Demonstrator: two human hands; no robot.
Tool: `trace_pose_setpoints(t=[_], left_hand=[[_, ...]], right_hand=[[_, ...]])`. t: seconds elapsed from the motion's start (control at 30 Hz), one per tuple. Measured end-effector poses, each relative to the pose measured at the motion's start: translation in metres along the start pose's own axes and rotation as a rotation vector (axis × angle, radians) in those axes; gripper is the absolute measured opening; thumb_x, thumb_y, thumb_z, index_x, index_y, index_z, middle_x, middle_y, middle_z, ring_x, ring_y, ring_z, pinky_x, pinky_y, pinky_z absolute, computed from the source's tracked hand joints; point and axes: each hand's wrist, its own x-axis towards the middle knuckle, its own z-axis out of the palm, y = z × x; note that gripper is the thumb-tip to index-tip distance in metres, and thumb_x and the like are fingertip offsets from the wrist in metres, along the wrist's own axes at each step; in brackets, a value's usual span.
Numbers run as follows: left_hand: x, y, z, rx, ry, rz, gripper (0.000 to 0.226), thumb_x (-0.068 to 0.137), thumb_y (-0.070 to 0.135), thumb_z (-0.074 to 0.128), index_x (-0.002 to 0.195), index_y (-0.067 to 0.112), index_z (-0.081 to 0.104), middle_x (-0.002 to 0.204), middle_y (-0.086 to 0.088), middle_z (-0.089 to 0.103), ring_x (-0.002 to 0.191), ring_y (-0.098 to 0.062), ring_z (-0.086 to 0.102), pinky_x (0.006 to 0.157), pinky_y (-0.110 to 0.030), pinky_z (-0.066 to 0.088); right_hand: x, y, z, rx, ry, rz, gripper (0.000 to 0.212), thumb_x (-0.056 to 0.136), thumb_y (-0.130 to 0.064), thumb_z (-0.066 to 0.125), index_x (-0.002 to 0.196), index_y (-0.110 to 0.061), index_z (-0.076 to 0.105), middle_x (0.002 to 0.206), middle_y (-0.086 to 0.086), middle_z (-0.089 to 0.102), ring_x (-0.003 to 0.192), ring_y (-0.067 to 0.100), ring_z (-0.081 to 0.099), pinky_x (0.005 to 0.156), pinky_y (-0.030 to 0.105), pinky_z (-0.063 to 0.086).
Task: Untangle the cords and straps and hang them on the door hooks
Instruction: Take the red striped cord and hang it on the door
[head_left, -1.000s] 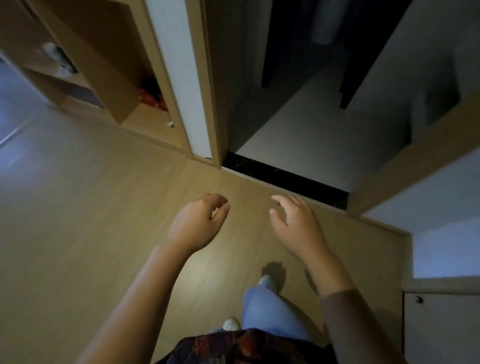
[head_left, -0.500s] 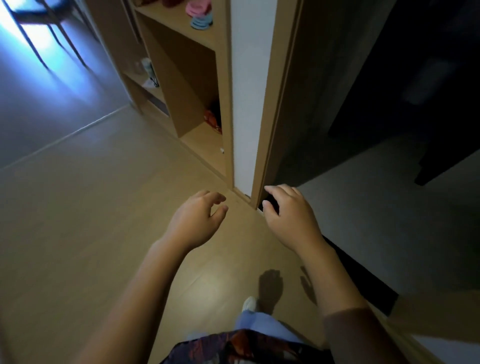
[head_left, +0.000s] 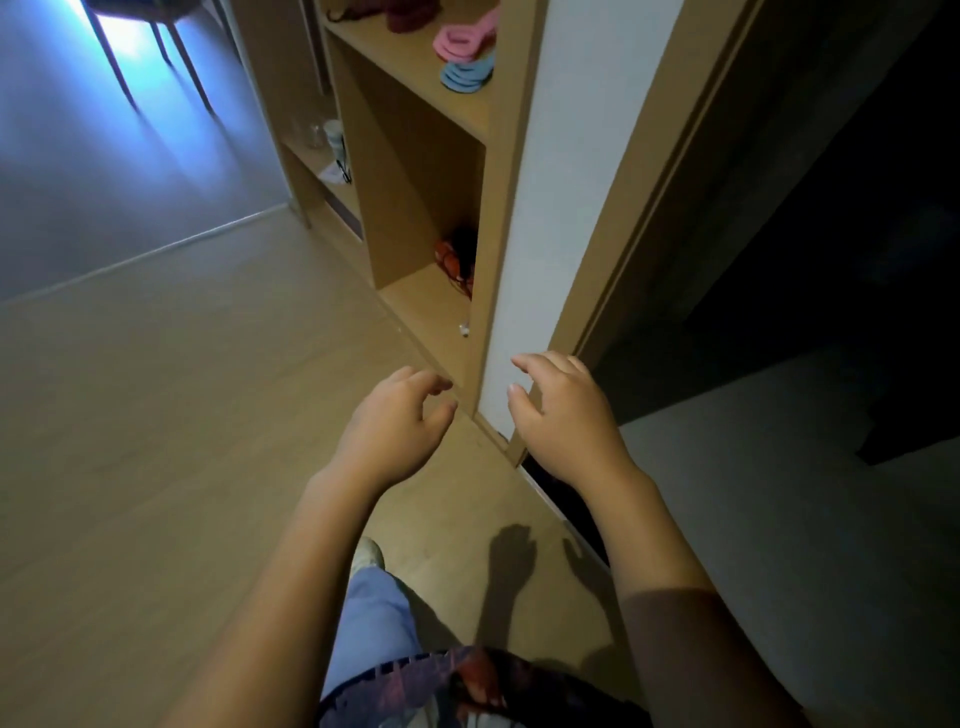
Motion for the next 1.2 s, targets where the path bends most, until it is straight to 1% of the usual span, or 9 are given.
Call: trace_pose_setpoints(t=[0.17, 0.4, 0.53, 0.7, 0.77, 0.83, 0.9, 1.07, 1.2], left_hand=[[0.061, -0.035, -0.029, 0.002, 0.005, 0.018, 0.034, 0.092, 0.031, 0.05, 0.121, 0.016, 0.057, 0.114, -0.004, 0.058, 0.107, -0.019, 0.054, 0.088, -0.03, 0.043], [0.143, -0.097, -0.083, 0.052, -0.047, 0.053, 0.034, 0.093, 0.03, 0.049, 0.122, 0.015, 0.056, 0.117, -0.006, 0.058, 0.112, -0.023, 0.053, 0.092, -0.033, 0.045], [0.187, -0.119, -0.105, 0.068, -0.058, 0.071, 0.035, 0.093, 0.031, 0.048, 0.124, 0.016, 0.055, 0.119, -0.006, 0.057, 0.113, -0.023, 0.052, 0.091, -0.032, 0.044], [0.242, -0.133, -0.118, 0.066, -0.067, 0.108, 0.035, 0.093, 0.032, 0.047, 0.125, 0.018, 0.054, 0.118, -0.003, 0.057, 0.111, -0.02, 0.053, 0.09, -0.031, 0.043], [0.269, -0.136, -0.12, 0.068, -0.073, 0.115, 0.036, 0.093, 0.033, 0.046, 0.125, 0.019, 0.053, 0.119, -0.003, 0.056, 0.11, -0.019, 0.053, 0.09, -0.03, 0.044], [0.3, -0.136, -0.12, 0.078, -0.09, 0.126, 0.037, 0.093, 0.034, 0.046, 0.127, 0.019, 0.052, 0.12, -0.002, 0.056, 0.111, -0.018, 0.053, 0.092, -0.03, 0.045], [0.334, -0.134, -0.121, 0.087, -0.11, 0.142, 0.037, 0.094, 0.034, 0.046, 0.127, 0.02, 0.052, 0.122, -0.002, 0.055, 0.111, -0.017, 0.053, 0.091, -0.027, 0.044], [0.422, -0.119, -0.132, 0.071, -0.136, 0.179, 0.033, 0.093, 0.033, 0.047, 0.123, 0.02, 0.054, 0.117, 0.0, 0.056, 0.106, -0.014, 0.054, 0.086, -0.023, 0.042], [0.485, -0.112, -0.142, 0.035, -0.093, 0.179, 0.027, 0.092, 0.032, 0.049, 0.114, 0.019, 0.059, 0.106, 0.001, 0.055, 0.094, -0.011, 0.052, 0.078, -0.022, 0.042]], right_hand=[[0.068, -0.02, 0.02, -0.021, 0.029, 0.009, 0.039, 0.096, -0.023, 0.041, 0.134, -0.013, 0.045, 0.133, 0.003, 0.05, 0.124, 0.016, 0.041, 0.104, 0.034, 0.037], [0.169, -0.064, 0.06, -0.039, 0.033, 0.039, 0.039, 0.095, -0.023, 0.043, 0.133, -0.012, 0.047, 0.134, 0.003, 0.051, 0.125, 0.017, 0.039, 0.102, 0.029, 0.032], [0.216, -0.085, 0.074, -0.008, 0.017, 0.065, 0.04, 0.095, -0.021, 0.043, 0.133, -0.011, 0.045, 0.131, 0.007, 0.051, 0.125, 0.021, 0.04, 0.102, 0.035, 0.035], [0.275, -0.094, 0.077, -0.009, 0.075, 0.068, 0.037, 0.092, -0.022, 0.045, 0.125, -0.007, 0.053, 0.123, 0.011, 0.057, 0.116, 0.026, 0.05, 0.099, 0.037, 0.04], [0.3, -0.092, 0.078, 0.0, 0.147, 0.035, 0.038, 0.089, -0.024, 0.043, 0.119, -0.005, 0.058, 0.114, 0.014, 0.062, 0.107, 0.029, 0.055, 0.092, 0.041, 0.047], [0.329, -0.088, 0.077, 0.022, 0.184, 0.024, 0.039, 0.085, -0.021, 0.045, 0.116, -0.001, 0.06, 0.108, 0.016, 0.065, 0.102, 0.029, 0.059, 0.087, 0.037, 0.051], [0.361, -0.083, 0.072, 0.009, 0.198, 0.01, 0.04, 0.085, -0.02, 0.047, 0.117, 0.0, 0.06, 0.109, 0.017, 0.065, 0.103, 0.028, 0.059, 0.085, 0.031, 0.047], [0.449, -0.075, 0.044, -0.017, 0.203, -0.005, 0.043, 0.086, -0.023, 0.047, 0.123, -0.004, 0.056, 0.118, 0.015, 0.061, 0.111, 0.029, 0.053, 0.091, 0.034, 0.042], [0.513, -0.067, 0.025, -0.013, 0.175, -0.022, 0.038, 0.091, -0.021, 0.049, 0.127, -0.009, 0.053, 0.122, 0.01, 0.057, 0.112, 0.023, 0.049, 0.091, 0.03, 0.037]])
